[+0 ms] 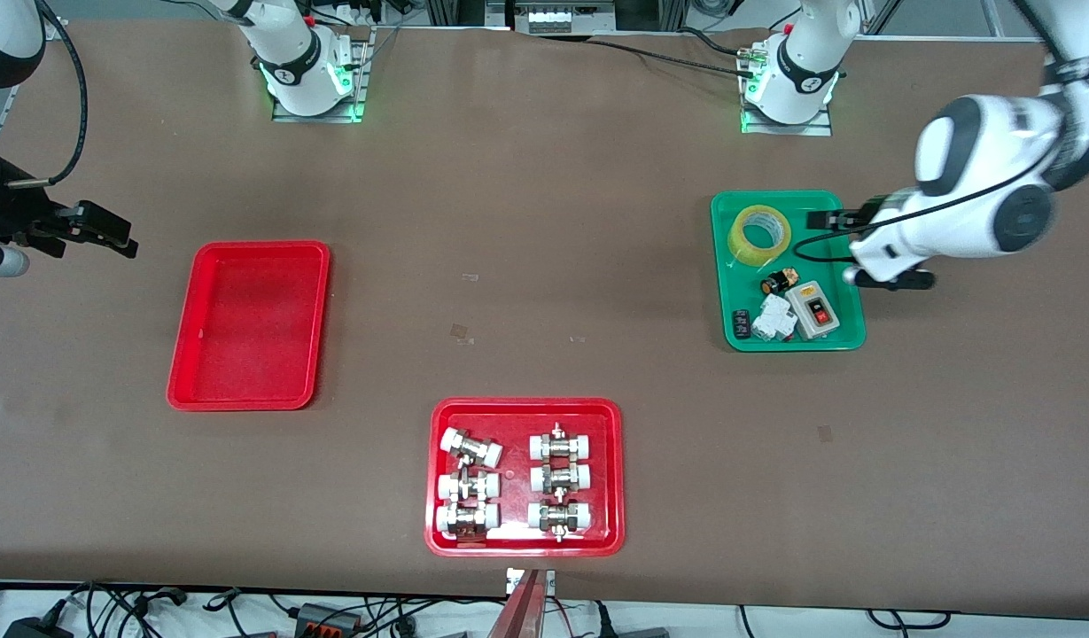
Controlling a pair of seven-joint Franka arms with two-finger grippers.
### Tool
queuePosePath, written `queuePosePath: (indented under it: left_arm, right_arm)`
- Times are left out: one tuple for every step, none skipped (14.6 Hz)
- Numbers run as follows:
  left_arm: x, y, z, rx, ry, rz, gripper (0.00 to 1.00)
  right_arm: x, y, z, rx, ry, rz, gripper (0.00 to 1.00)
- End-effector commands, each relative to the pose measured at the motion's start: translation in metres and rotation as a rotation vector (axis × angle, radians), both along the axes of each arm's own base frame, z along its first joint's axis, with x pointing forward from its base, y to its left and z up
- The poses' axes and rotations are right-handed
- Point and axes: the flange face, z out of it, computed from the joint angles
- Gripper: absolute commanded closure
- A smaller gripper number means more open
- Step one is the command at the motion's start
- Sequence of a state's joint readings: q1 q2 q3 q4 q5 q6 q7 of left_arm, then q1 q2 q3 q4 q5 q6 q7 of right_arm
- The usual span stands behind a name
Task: Left arm passes tape to right arm into tray
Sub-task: 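Move the left gripper down over the tape roll in the green tray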
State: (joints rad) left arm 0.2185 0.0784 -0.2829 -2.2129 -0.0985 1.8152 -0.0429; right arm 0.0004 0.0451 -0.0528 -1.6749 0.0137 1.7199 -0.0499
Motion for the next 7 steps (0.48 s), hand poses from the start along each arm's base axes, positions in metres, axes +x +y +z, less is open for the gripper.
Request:
queuePosePath:
  left_arm:
    - [-0.042, -0.016, -0.047, 0.031, -0.019, 0.030, 0.00]
    - [-0.052, -0.017, -0.067, 0.030, -0.030, 0.031, 0.00]
    - [-0.057, -0.016, -0.083, 0.027, -0.036, 0.033, 0.00]
    - [-0.059, -0.015, -0.097, 0.019, -0.029, 0.038, 0.00]
    - [-0.059, -0.015, -0.108, 0.012, -0.022, 0.041, 0.00]
    - [-0.059, -0.015, -0.115, 0.008, -0.023, 0.046, 0.00]
    - [-0.060, -0.016, -0.121, 0.004, -0.016, 0.047, 0.00]
  right_arm:
    - [-0.005, -0.001, 0.007, -0.001, -0.018, -0.011, 0.00]
    - [-0.005, -0.003, 0.007, -0.001, -0.020, -0.014, 0.00]
    - [-0.005, -0.004, 0.007, -0.001, -0.020, -0.016, 0.00]
    - [-0.005, -0.003, 0.007, 0.000, -0.020, -0.016, 0.00]
    - [-0.005, -0.004, 0.008, 0.000, -0.021, -0.018, 0.00]
    - [-0.004, -0.004, 0.009, 0.001, -0.023, -0.019, 0.00]
    - [-0.004, -0.005, 0.010, 0.003, -0.028, -0.020, 0.00]
